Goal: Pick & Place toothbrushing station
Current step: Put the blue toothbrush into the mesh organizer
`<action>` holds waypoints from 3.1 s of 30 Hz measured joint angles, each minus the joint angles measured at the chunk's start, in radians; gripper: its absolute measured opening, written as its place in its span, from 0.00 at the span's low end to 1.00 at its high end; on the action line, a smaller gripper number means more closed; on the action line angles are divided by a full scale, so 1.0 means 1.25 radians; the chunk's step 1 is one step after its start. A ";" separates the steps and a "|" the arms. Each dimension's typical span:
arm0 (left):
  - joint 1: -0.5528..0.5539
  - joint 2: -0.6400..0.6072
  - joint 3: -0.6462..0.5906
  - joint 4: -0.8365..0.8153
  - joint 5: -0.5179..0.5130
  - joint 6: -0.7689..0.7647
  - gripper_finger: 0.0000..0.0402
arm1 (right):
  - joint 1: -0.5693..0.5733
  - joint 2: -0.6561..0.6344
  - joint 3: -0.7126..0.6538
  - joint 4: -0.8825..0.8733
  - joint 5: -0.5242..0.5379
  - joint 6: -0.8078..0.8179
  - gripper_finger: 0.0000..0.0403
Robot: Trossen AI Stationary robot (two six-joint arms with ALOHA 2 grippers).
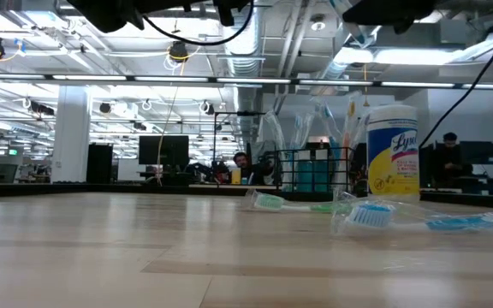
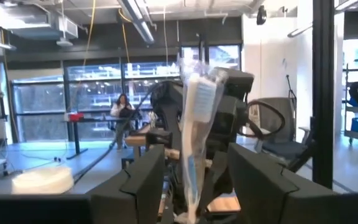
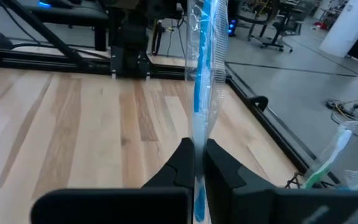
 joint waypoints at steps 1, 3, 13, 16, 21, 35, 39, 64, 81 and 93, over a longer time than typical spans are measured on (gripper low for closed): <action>0.001 0.000 0.000 0.005 0.000 0.000 0.43 | -0.003 0.000 0.000 0.002 0.000 0.000 0.01; 0.001 0.000 0.000 0.009 0.000 0.000 0.44 | -0.008 0.000 0.000 0.004 -0.002 0.000 0.01; 0.014 0.070 0.000 0.128 0.000 0.000 0.44 | -0.018 0.000 0.000 0.037 -0.026 -0.031 0.01; 0.018 0.091 0.000 0.192 0.000 0.000 0.44 | -0.018 0.000 0.000 0.037 -0.027 -0.034 0.01; 0.018 0.138 0.048 0.216 0.017 0.000 0.44 | -0.022 0.001 0.000 0.037 -0.028 -0.034 0.01; 0.017 0.177 0.108 0.221 0.082 0.005 0.42 | -0.028 0.001 0.001 0.027 -0.029 -0.034 0.01; 0.017 0.178 0.108 0.214 0.082 0.005 0.33 | -0.028 0.001 0.001 0.027 -0.029 -0.034 0.01; 0.052 0.112 0.106 0.023 0.083 0.003 0.02 | -0.055 0.001 0.001 -0.057 -0.020 0.002 0.25; 0.151 0.073 0.106 -0.156 0.081 -0.021 0.01 | -0.132 0.001 0.001 -0.160 -0.033 0.095 0.42; 0.252 0.073 0.106 -0.257 0.012 -0.040 0.01 | -0.143 0.000 -0.027 -0.150 -0.033 0.122 0.41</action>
